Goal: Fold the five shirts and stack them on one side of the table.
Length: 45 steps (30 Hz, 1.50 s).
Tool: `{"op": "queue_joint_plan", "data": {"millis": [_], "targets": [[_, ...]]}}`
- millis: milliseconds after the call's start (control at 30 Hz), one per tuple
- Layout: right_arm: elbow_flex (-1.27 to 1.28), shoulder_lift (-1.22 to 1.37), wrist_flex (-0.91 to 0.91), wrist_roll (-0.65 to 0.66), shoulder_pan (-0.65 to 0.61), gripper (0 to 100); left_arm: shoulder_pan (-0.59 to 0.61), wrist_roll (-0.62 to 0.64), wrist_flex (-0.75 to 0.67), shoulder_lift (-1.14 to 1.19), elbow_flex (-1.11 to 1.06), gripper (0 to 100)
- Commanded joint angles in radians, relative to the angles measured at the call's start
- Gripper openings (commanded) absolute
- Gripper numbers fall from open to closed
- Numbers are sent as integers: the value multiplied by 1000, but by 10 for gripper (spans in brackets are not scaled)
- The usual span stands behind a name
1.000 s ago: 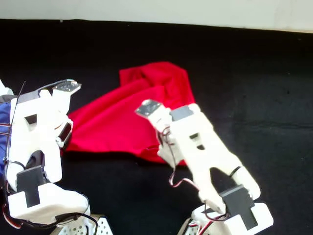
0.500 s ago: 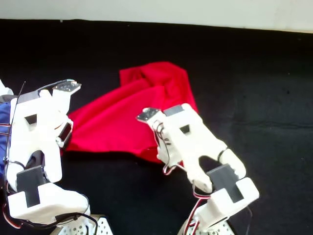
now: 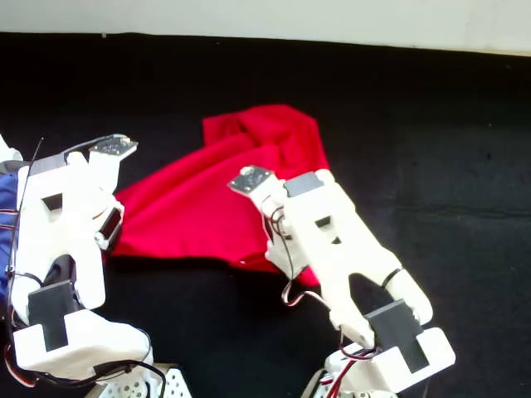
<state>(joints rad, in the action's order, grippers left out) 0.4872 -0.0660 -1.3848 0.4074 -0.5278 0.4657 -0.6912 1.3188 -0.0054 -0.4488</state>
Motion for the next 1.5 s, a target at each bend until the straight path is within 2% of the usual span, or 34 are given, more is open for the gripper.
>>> {"op": "queue_joint_plan", "data": {"millis": [0,200,267,467,667,733,933,1133,1233,1367,1467], "targets": [[-27,22,-7,8,-13,19,4,11,6,-18,38,9],[-28,143,-4,12,-13,211,4,11,6,-18,38,9],[-28,171,19,12,-22,225,4,11,6,-18,38,9],[-28,240,50,9,-77,179,4,11,6,-18,38,9],[-35,206,39,8,-77,1,4,9,2,-18,38,9],[-35,151,2,8,-56,14,4,8,2,-18,38,9],[-48,-151,-28,11,79,5,-2,11,55,-18,111,9],[-59,-415,-15,12,246,5,-77,11,334,-18,364,9],[-108,-476,79,14,343,5,-105,11,433,-18,519,9],[-240,-466,205,14,460,5,-107,49,440,-19,727,9],[-381,-447,205,14,481,5,-107,121,443,-19,888,9]]}}
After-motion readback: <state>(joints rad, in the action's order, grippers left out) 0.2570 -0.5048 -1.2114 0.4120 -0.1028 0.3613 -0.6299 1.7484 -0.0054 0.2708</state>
